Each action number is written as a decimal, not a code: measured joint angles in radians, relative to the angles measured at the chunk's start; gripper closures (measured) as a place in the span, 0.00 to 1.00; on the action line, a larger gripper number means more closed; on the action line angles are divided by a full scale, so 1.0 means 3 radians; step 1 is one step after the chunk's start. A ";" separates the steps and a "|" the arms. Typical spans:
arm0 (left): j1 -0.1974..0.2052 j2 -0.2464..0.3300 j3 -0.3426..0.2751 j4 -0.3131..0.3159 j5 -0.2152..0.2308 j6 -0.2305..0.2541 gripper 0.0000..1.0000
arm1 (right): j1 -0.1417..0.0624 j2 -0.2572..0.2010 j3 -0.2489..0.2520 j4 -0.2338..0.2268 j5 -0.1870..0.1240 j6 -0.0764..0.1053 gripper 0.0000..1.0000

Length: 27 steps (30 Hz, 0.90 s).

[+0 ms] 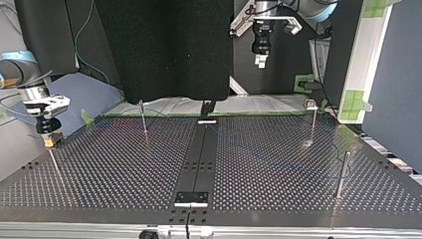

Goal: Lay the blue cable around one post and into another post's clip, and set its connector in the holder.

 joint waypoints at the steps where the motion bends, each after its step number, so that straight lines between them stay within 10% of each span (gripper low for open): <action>1: 0.0000 0.0000 -0.0001 0.0000 0.0000 0.0000 0.00 | 0.0000 0.0001 0.0000 -0.0003 0.0000 0.0002 1.00; 27: 0.0004 0.0000 -0.0003 0.0000 0.0000 0.0000 0.00 | -0.0002 0.0061 -0.0058 -0.0038 -0.0023 0.0014 1.00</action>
